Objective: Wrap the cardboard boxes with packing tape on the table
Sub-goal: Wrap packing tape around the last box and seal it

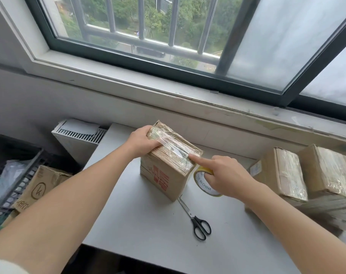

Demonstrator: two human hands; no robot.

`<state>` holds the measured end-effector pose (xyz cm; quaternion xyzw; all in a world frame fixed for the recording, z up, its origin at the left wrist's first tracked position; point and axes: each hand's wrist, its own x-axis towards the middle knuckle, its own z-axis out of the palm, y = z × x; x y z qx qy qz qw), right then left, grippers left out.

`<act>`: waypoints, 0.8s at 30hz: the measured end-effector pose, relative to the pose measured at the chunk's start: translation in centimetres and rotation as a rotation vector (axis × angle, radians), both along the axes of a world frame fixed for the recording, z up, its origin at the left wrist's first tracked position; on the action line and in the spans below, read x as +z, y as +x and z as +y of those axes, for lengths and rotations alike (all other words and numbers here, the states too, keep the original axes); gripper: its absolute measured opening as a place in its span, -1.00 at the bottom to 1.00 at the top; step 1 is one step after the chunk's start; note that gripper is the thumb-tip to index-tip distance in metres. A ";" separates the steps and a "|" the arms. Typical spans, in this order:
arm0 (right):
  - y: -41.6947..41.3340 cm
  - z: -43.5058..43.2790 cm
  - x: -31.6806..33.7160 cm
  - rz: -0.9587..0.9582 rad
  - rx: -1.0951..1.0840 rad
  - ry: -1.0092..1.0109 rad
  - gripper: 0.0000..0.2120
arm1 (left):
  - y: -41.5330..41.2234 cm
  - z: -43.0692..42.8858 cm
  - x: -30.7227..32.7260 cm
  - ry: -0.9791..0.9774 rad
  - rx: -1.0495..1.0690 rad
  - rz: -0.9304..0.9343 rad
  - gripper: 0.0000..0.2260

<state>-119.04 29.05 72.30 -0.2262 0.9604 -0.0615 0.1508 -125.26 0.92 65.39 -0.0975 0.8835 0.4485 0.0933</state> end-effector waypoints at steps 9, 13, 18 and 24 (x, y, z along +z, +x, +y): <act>0.0 0.5 -1.5 0.014 0.001 -0.067 -0.40 | 0.3 -1.6 0.5 0.135 -0.169 -0.110 -0.56; 0.3 0.5 -2.1 0.048 0.003 -0.059 -0.39 | 0.2 -2.2 1.2 0.207 -0.222 -0.178 -0.29; 0.2 0.6 -2.3 0.047 -0.010 -0.061 -0.38 | 0.1 -0.7 1.3 0.312 -0.109 -0.184 -0.23; 0.2 0.5 -2.1 0.046 -0.002 -0.056 -0.38 | -0.8 0.0 -0.3 0.292 0.039 -0.062 -0.66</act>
